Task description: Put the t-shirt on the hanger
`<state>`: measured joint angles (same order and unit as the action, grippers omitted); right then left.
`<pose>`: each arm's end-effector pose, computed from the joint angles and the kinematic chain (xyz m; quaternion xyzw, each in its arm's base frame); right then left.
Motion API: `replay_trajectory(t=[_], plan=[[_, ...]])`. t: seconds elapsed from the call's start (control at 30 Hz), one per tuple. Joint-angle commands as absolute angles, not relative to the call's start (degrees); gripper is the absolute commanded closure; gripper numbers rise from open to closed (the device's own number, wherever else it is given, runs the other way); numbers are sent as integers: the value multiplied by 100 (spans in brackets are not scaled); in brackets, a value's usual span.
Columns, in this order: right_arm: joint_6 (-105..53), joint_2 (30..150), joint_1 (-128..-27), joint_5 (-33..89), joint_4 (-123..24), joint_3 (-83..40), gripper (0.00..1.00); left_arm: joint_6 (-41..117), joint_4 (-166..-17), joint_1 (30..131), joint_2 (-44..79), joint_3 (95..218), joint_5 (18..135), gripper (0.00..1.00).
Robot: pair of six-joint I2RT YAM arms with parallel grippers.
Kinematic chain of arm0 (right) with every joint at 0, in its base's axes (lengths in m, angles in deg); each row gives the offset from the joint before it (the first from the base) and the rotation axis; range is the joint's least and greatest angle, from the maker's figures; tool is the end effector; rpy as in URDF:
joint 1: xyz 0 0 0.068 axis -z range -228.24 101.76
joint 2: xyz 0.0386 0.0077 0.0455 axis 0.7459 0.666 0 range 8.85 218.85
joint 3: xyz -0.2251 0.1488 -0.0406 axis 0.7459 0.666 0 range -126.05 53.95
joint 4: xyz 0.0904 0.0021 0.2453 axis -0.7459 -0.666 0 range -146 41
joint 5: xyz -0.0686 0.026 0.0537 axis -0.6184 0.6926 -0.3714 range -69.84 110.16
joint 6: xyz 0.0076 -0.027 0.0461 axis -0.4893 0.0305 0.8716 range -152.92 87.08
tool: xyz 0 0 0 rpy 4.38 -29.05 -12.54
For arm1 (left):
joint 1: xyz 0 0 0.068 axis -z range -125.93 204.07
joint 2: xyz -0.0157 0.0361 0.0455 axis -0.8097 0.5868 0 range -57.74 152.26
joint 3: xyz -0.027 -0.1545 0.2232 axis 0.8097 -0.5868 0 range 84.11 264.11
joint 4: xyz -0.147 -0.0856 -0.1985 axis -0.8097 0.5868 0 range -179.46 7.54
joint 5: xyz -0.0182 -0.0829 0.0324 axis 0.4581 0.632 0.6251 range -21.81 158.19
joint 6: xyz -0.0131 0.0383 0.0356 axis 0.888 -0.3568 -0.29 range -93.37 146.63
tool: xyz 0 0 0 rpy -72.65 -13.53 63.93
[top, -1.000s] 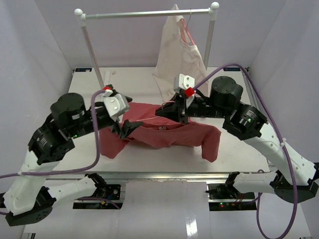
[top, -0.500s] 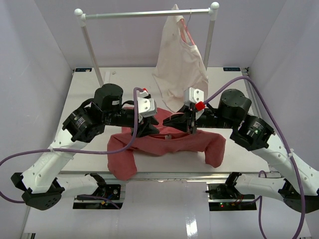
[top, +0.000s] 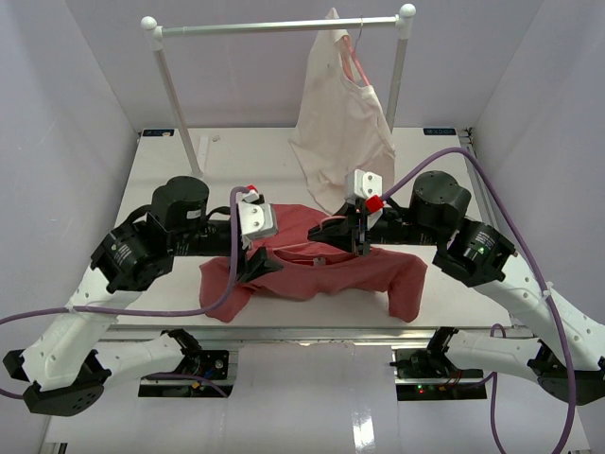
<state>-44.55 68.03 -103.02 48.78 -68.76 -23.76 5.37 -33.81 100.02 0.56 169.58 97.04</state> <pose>0.1032 0.1759 0.4727 -0.5240 0.4847 0.4135 0.5653 0.1018 -0.1300 0.4532 0.5667 0.6226 -0.3150 0.4381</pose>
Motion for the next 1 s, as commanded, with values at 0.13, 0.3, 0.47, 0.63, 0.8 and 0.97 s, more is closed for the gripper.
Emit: replay_trajectory(t=[0.13, 0.3, 0.47, 0.63, 0.8, 0.97], plan=[[-4558, 6660, -10317, 4907, -6762, -2673, 92, 421, -3147, 10039, -89, 16728, 9416, 22], [-4557, 6591, -10317, 4978, -6763, -2684, 92, 448, -3124, 10047, 83, 16580, 9238, 24], [-4557, 6568, -10323, 4943, -6788, -2731, 92, 477, -3065, 10044, 132, 16527, 9174, 29], [-4592, 6555, -10318, 4934, -6807, -2691, 92, 441, -3021, 10046, 132, 16498, 9287, 60], [-4589, 6584, -10317, 4884, -6774, -2652, 92, 399, -2977, 10049, 283, 16514, 9440, 100], [-4369, 6537, -10317, 4495, -6685, -2465, 77, 681, -2895, 10055, 244, 16573, 9159, 100]])
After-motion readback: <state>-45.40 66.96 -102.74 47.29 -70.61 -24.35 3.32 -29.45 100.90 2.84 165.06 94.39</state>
